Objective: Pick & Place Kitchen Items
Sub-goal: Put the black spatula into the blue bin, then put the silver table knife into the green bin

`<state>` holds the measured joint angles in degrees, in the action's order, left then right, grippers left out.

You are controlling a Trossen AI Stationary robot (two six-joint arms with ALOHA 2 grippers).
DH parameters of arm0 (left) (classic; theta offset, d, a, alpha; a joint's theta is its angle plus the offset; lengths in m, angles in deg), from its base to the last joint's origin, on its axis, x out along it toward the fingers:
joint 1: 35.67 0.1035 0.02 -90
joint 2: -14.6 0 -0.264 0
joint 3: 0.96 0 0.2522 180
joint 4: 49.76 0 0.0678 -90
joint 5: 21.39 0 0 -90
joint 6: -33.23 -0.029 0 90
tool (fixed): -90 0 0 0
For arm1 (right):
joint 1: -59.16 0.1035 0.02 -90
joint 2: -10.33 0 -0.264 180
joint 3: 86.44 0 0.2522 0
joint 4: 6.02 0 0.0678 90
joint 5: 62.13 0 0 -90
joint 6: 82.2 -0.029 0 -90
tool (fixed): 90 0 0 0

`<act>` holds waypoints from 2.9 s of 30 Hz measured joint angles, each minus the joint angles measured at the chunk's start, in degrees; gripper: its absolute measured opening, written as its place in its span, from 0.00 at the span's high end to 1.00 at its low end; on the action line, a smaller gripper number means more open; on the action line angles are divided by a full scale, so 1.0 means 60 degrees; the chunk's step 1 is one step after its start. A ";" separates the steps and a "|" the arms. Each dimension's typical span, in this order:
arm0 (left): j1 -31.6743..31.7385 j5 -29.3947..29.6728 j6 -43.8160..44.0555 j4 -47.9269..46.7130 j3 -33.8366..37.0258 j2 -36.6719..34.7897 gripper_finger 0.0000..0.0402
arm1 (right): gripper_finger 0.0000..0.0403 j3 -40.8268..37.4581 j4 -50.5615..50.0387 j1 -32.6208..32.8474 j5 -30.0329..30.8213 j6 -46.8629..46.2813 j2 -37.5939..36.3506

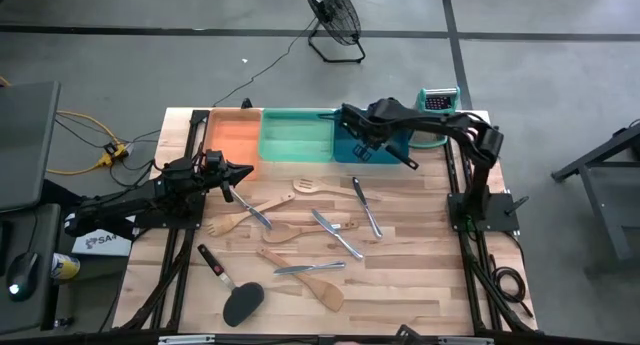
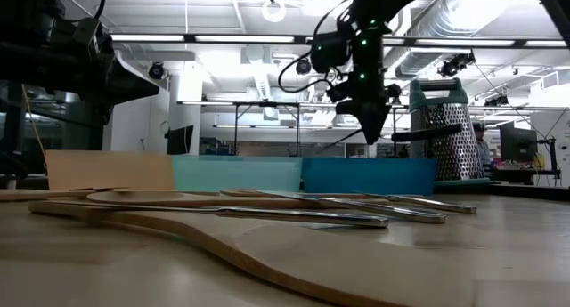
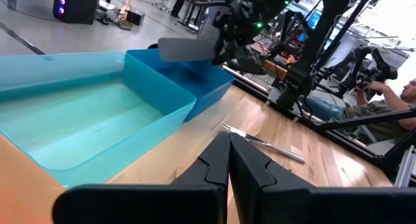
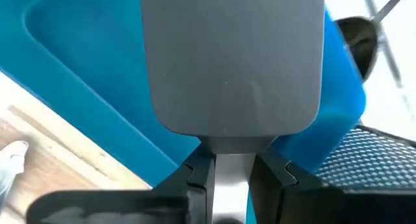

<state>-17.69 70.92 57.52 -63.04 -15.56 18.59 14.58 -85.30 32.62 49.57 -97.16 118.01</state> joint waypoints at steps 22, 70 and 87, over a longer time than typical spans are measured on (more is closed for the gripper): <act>0.0000 0.0000 0.0000 0.0002 0.0000 0.0002 0.99 | 0.86 0.1743 -0.0532 -0.0798 -0.0381 0.2236 0.1670; 0.0000 0.0000 0.0000 0.0002 0.0000 0.0004 0.99 | 0.38 0.1743 -0.0178 -0.0699 -0.1665 0.0878 0.0623; 0.0000 0.0000 0.0000 0.0002 0.0000 0.0000 0.99 | 0.38 0.0617 -0.0974 0.1598 -0.2430 -0.0530 -0.1518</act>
<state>-17.69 70.92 57.52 -63.03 -15.56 18.59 18.28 -91.14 42.20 34.99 -100.34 108.90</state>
